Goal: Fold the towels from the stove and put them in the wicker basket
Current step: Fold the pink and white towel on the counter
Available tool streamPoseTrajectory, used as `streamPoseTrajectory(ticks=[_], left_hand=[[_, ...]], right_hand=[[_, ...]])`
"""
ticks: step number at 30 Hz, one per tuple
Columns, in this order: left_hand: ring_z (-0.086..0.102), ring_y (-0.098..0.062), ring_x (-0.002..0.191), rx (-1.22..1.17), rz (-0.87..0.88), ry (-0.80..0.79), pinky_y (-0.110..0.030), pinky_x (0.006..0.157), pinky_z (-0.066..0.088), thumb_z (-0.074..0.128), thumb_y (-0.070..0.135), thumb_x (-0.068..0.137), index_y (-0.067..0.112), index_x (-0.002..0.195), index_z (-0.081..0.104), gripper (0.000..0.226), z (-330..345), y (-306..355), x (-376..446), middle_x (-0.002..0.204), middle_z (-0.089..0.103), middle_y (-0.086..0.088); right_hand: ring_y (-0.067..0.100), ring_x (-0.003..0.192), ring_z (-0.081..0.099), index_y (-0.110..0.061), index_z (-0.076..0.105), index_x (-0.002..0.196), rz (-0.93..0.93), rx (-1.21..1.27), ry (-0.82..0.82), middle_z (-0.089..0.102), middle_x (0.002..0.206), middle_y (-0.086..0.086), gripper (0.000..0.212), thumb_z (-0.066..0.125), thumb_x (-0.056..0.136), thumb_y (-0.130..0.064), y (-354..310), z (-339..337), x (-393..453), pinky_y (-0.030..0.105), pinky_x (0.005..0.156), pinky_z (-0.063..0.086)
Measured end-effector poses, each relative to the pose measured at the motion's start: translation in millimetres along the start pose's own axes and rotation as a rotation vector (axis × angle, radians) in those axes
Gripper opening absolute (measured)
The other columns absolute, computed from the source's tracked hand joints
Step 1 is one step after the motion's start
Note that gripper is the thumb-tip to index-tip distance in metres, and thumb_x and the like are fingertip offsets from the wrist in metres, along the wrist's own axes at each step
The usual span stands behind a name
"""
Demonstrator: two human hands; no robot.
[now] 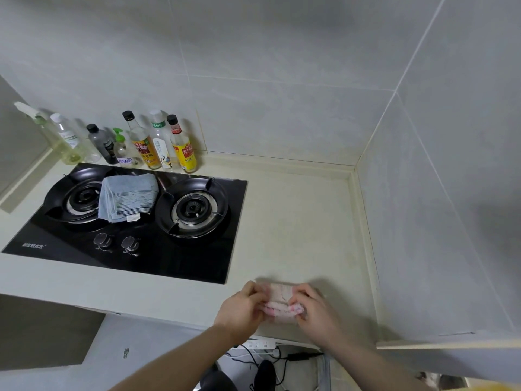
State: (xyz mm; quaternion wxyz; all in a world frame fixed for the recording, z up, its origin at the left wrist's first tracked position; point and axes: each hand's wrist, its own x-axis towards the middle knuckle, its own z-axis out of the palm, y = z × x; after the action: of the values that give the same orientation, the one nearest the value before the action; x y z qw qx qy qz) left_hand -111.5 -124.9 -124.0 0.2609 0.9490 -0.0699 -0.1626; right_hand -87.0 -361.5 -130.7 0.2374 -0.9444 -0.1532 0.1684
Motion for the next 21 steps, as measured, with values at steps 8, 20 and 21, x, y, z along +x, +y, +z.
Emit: streamPoseTrajectory(ticks=[8, 20, 21], left_hand=[[0.066, -0.026, 0.097, 0.119, -0.103, -0.107, -0.035, 0.080, 0.051, 0.044, 0.045, 0.091, 0.035, 0.117, 0.056, 0.031, 2.7, 10.2, -4.3, 0.128, 0.059, 0.009], [0.067, -0.026, 0.096, 0.094, -0.381, -0.213, -0.038, 0.075, 0.049, 0.039, 0.039, 0.105, 0.033, 0.158, 0.002, 0.066, 7.9, 3.4, 1.7, 0.111, 0.068, -0.003], [0.067, -0.026, 0.095, 0.115, -0.387, -0.248, -0.037, 0.074, 0.047, 0.040, 0.036, 0.104, 0.035, 0.160, -0.008, 0.074, 10.4, 0.0, 0.2, 0.109, 0.069, -0.004]], right_hand=[[0.015, 0.109, 0.046, -0.032, 0.063, 0.096, 0.055, -0.042, 0.073, 0.049, 0.115, -0.014, 0.026, 0.049, 0.075, -0.038, -12.9, 14.1, -2.3, 0.032, 0.094, 0.045], [0.030, 0.154, -0.020, -0.017, -0.022, 0.158, 0.225, -0.180, -0.274, -0.029, 0.165, 0.001, 0.105, 0.045, 0.093, -0.064, -2.0, 41.2, -19.0, 0.055, 0.124, 0.004], [0.030, 0.154, -0.022, -0.016, -0.023, 0.157, 0.224, -0.188, -0.283, -0.031, 0.165, 0.002, 0.107, 0.044, 0.092, -0.067, -3.5, 38.9, -19.5, 0.055, 0.124, 0.002]])
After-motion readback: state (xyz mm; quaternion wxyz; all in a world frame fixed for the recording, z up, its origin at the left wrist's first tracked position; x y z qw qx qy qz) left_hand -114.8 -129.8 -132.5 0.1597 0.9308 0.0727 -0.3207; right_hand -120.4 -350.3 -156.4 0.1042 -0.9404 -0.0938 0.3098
